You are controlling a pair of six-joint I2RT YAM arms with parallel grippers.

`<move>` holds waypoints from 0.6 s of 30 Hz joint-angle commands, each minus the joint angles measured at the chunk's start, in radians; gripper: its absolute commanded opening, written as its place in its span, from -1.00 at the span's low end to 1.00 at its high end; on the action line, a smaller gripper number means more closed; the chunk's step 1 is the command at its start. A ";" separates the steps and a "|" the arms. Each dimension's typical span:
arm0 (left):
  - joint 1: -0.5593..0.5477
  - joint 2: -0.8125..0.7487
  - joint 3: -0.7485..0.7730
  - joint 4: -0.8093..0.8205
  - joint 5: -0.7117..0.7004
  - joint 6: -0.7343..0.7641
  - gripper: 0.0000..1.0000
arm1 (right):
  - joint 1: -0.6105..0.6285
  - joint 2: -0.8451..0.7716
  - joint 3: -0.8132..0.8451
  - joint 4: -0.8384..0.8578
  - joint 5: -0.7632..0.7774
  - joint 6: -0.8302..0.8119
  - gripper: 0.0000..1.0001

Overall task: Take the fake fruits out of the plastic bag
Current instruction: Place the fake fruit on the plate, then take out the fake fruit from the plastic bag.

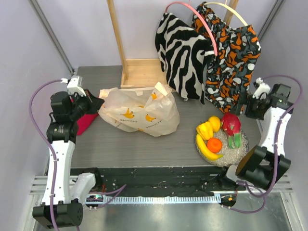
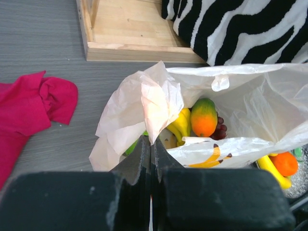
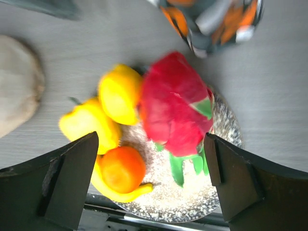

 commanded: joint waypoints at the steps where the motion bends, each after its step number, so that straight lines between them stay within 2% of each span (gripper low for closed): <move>1: 0.004 -0.037 -0.003 -0.040 0.058 -0.001 -1.00 | -0.002 -0.084 0.231 -0.224 -0.169 -0.165 0.99; 5: 0.004 -0.057 0.006 -0.093 0.049 0.017 -1.00 | 0.010 -0.085 0.510 -0.445 -0.359 -0.368 0.99; 6: 0.004 -0.062 0.011 -0.112 0.046 0.022 -1.00 | 0.026 -0.087 0.546 -0.479 -0.399 -0.367 0.99; 8: 0.004 -0.070 0.012 -0.134 0.055 0.049 -1.00 | 0.142 -0.111 0.594 -0.429 -0.450 -0.281 0.99; 9: 0.003 -0.073 0.012 -0.155 0.056 0.060 -1.00 | 0.209 -0.122 0.588 -0.286 -0.430 -0.187 0.99; 10: 0.004 -0.073 0.020 -0.172 0.059 0.074 -1.00 | 0.404 -0.125 0.574 -0.218 -0.348 -0.054 0.97; 12: 0.004 -0.071 0.031 -0.220 0.076 0.118 -1.00 | 0.632 -0.099 0.586 -0.112 -0.248 0.000 0.89; 13: 0.004 -0.070 0.049 -0.238 0.082 0.134 -1.00 | 0.805 -0.076 0.609 -0.091 -0.191 0.020 0.77; 14: 0.004 -0.060 0.060 -0.258 0.095 0.146 -1.00 | 0.876 -0.052 0.626 -0.078 -0.136 0.018 0.70; 18: 0.004 -0.042 0.107 -0.372 0.098 0.194 -1.00 | 1.033 0.117 0.722 0.045 -0.092 0.009 0.38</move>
